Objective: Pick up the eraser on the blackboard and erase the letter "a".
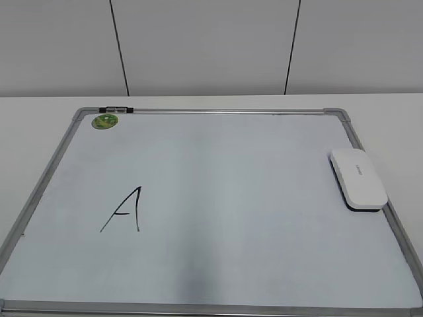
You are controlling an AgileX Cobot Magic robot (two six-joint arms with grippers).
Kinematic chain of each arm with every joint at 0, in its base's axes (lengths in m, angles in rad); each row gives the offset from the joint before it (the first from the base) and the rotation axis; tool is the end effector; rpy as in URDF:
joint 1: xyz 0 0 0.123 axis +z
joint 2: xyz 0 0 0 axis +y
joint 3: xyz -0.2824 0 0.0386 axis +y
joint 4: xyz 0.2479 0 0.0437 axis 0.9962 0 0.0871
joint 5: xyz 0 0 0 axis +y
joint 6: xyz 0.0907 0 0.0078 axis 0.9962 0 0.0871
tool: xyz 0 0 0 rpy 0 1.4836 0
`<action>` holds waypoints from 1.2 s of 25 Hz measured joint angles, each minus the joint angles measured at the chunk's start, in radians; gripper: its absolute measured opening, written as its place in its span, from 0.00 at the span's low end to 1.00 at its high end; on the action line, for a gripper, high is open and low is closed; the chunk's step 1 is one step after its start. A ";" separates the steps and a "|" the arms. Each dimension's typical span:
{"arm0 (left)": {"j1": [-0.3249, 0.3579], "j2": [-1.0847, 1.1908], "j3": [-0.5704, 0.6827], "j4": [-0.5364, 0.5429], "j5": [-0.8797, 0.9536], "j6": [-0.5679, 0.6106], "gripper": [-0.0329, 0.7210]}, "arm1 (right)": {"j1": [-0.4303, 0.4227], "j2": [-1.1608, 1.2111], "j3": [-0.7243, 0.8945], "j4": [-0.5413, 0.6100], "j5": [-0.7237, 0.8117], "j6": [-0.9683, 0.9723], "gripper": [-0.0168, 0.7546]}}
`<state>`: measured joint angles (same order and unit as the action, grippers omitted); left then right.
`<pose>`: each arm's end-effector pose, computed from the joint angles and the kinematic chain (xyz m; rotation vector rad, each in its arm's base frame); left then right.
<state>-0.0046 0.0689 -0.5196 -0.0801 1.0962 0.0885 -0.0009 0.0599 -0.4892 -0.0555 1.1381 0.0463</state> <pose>0.0020 -0.0065 0.2802 0.1020 2.1241 -0.0479 0.0015 -0.0046 0.2683 0.0546 2.1905 -0.0427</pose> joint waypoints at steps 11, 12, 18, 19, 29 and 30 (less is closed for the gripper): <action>0.031 -0.060 0.000 -0.002 0.013 0.000 0.65 | -0.004 -0.076 0.000 0.000 0.000 0.000 0.78; 0.029 -0.060 0.000 -0.002 0.013 0.000 0.65 | -0.004 -0.076 0.000 0.000 0.000 0.000 0.78; 0.008 -0.060 0.000 -0.002 0.013 0.000 0.65 | -0.017 -0.076 0.000 0.000 0.000 0.000 0.78; 0.008 -0.060 0.000 -0.002 0.013 0.000 0.65 | -0.017 -0.076 0.000 0.000 0.000 0.000 0.78; 0.008 -0.060 0.000 -0.002 0.013 0.000 0.65 | -0.017 -0.076 0.000 0.000 0.000 0.000 0.78; 0.008 -0.060 0.000 -0.002 0.013 0.000 0.65 | -0.017 -0.076 0.000 0.000 0.000 0.000 0.78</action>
<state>0.0031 0.0087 -0.5196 -0.0821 1.1092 0.0885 -0.0181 -0.0160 -0.4892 -0.0555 1.1381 0.0463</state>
